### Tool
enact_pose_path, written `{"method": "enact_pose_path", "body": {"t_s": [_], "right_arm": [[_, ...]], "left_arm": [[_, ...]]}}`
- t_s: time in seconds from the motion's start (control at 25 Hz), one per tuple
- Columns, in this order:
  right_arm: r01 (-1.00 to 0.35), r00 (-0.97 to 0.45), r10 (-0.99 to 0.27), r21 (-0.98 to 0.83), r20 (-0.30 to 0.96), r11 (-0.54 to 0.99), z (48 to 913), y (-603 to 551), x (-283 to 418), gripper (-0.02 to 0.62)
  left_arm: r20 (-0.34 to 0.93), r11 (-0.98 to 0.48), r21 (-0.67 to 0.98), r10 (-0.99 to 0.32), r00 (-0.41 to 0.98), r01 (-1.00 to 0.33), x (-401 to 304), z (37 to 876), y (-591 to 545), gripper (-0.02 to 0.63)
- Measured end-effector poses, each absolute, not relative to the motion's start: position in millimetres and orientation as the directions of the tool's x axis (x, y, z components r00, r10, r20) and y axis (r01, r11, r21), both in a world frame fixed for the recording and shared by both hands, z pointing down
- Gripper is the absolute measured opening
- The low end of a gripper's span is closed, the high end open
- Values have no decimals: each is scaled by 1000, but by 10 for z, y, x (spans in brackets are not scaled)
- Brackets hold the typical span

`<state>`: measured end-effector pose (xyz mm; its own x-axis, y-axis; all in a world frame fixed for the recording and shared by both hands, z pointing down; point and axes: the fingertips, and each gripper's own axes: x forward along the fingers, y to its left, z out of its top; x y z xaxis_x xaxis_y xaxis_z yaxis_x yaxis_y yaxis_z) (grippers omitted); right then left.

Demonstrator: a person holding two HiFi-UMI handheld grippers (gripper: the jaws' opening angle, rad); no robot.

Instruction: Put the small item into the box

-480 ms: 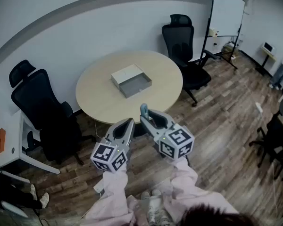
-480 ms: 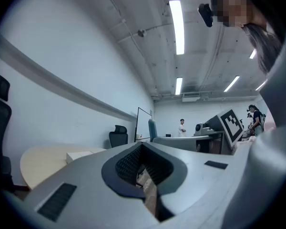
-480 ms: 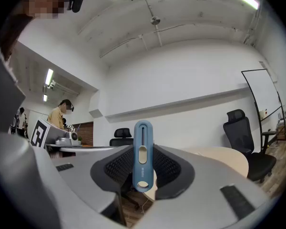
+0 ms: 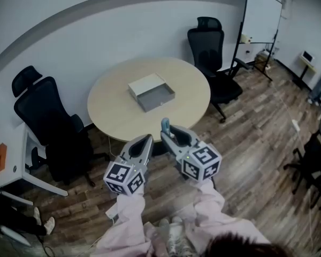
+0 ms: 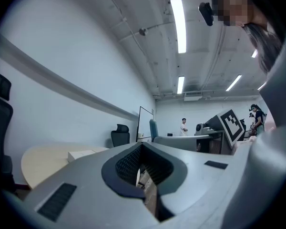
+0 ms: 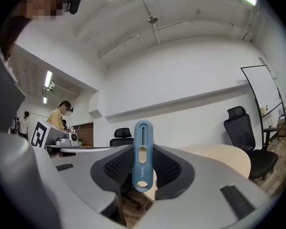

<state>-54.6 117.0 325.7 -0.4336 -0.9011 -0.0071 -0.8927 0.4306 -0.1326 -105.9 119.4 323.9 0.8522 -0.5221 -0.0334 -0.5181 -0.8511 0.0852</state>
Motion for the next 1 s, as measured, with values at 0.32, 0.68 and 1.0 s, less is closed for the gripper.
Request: {"method": "enact_pose_path", "body": {"t_s": [0.32,0.68,1.0], "right_arm": [[-888,-440,-898,-154,17,433,3354,1022,-415,126],[-872,-470,-882,-173,31,458,3447,891,-241,126],[-864,-482,-874,-194,52,465,3546,848,-179,126]], "left_arm": [[-20,-843,99,-533,846,-528,-942,3315,1052,9],[-11,-835,114,-542,840,-538,-752,3400,958,9],[4,-828,142,-548,836,-543,-683,3532,918,9]]}}
